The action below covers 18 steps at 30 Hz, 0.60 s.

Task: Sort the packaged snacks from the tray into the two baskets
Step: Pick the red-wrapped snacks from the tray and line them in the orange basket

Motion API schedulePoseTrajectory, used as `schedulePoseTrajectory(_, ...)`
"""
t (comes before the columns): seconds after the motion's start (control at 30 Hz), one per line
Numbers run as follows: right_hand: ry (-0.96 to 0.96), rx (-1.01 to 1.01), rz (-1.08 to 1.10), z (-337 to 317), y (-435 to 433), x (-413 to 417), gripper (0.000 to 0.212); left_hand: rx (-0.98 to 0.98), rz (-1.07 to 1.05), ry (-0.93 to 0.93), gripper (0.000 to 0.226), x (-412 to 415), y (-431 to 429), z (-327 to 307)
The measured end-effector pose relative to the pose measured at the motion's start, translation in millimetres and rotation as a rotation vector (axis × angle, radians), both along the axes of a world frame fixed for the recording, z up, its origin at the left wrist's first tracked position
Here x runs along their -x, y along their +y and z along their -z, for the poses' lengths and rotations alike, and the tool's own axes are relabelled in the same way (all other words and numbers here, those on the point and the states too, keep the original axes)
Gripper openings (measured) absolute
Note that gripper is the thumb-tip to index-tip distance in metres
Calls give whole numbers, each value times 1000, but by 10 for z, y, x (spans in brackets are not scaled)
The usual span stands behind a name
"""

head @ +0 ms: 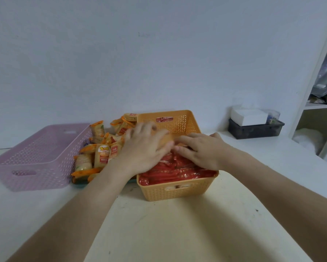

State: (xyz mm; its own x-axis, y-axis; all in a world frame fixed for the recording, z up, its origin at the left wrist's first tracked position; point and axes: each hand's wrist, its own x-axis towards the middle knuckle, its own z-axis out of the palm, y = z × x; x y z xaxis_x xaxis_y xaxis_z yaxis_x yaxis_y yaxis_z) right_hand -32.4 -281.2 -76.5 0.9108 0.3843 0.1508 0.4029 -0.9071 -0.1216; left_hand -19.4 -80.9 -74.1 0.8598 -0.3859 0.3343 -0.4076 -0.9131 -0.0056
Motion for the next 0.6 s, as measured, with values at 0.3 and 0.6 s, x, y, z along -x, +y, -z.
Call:
schedulePoseTrajectory(0.3,-155,-123,2,90,66,82,47,499,-144,301,42,350,19,129)
schedulePoseTrajectory(0.6,-112,-30,220,-114,-491,251,54,430,-96,233,36,330,-706,-3)
